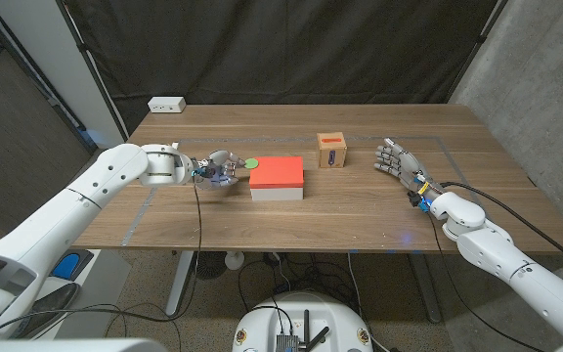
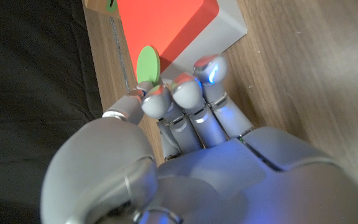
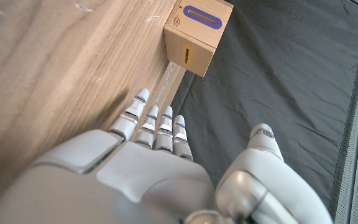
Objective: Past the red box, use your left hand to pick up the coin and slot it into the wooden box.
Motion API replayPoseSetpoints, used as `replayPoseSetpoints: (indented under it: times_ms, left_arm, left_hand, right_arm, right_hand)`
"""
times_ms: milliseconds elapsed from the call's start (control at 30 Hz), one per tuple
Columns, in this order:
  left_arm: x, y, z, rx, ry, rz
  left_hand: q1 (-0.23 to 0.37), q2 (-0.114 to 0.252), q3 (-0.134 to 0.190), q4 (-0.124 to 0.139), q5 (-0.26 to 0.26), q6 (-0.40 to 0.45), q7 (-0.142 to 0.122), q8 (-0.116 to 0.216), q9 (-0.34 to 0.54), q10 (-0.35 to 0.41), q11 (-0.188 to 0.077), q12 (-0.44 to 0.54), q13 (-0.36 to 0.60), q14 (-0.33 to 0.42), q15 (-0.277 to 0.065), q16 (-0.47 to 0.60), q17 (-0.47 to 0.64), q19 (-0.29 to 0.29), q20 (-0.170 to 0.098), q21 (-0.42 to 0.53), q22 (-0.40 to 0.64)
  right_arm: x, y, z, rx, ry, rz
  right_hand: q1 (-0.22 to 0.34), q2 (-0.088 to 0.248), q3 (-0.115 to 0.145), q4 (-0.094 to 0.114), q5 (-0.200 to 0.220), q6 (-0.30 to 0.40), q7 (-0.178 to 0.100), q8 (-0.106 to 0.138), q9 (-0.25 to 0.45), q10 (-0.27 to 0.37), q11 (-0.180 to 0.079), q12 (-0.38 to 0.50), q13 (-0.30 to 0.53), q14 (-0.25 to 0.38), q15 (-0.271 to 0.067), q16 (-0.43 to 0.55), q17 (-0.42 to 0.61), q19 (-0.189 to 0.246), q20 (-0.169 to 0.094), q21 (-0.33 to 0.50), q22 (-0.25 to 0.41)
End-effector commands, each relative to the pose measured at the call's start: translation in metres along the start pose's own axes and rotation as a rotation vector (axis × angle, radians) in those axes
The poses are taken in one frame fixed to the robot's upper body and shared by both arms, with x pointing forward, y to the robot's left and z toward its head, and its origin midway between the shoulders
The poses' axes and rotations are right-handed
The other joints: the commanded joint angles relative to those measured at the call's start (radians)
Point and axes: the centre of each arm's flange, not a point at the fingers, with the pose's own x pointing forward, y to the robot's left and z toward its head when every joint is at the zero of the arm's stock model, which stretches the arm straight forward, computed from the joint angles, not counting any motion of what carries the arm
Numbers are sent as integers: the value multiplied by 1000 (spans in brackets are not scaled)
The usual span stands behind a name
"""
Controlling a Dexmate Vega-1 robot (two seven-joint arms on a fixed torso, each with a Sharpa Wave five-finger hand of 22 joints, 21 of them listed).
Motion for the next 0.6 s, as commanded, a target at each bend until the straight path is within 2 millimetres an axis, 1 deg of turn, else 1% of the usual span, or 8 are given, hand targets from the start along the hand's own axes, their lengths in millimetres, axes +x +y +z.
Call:
replayPoseSetpoints:
  times_ms: [33,133,233,300,433,500,600]
  left_arm:
    - [-2,0,0,20,16,19]
    - [-2,-1,-1,24,16,19]
    - [-3,-1,0,33,18,28]
    - [-4,-2,1,38,23,44]
    - [-5,-4,3,53,35,68]
    - [-5,-6,3,53,38,63]
    - [-4,-8,4,53,42,75]
  left_hand:
    - [-10,-11,-1,10,6,34,24,5,12,-1,-5,7,6,0,3,-4,-3,-7,-24,8,3]
    - [-19,-19,-5,10,5,41,23,3,12,3,-5,6,1,6,3,2,1,-3,-24,14,8]
    - [-37,-34,-16,12,-1,47,21,-2,8,5,-5,11,4,7,3,4,0,-1,-24,14,2]
    - [-40,-37,-15,11,-1,46,21,-5,8,6,-6,13,3,4,3,2,-3,-2,-25,14,2]
    - [-37,-46,-16,5,-2,39,15,-8,12,11,-6,21,8,9,3,7,-3,1,-26,15,-1]
    - [-24,-52,-16,-1,-2,39,14,-6,19,9,-6,20,6,4,3,3,-10,4,-27,16,-6]
    - [-11,-55,-13,-6,-1,30,5,-8,24,5,-6,20,7,4,3,5,-11,3,-28,17,-7]
  right_arm:
    - [1,0,-1,0,-1,4]
    - [1,1,-1,-2,-1,6]
    - [1,2,0,-1,-2,6]
    - [0,2,0,0,-3,5]
    - [-1,2,0,-1,-8,1]
    - [-2,1,1,-2,-11,-1]
    - [-3,0,1,0,-16,-4]
  right_hand:
    - [-5,0,2,-7,1,4,-3,3,6,11,-1,4,5,11,4,8,-1,12,0,-3,1]
    - [-5,-1,2,-7,1,5,-3,3,6,12,-2,3,5,11,3,8,-2,12,0,-5,1]
    - [-6,-1,2,-7,1,5,-3,3,6,14,0,4,5,11,3,8,-2,12,0,-7,1]
    - [-6,-1,2,-7,1,5,-3,3,6,15,-1,4,5,11,2,8,-2,12,0,-8,1]
    - [-7,-1,1,-7,1,6,-3,4,6,16,-2,4,6,10,1,7,-3,13,1,-9,1]
    - [-7,-1,1,-7,1,7,-3,4,6,16,-2,4,6,10,2,7,-3,13,1,-10,1]
    - [-7,-1,1,-7,1,7,-4,4,6,17,-2,4,6,10,1,7,-3,14,0,-11,1]
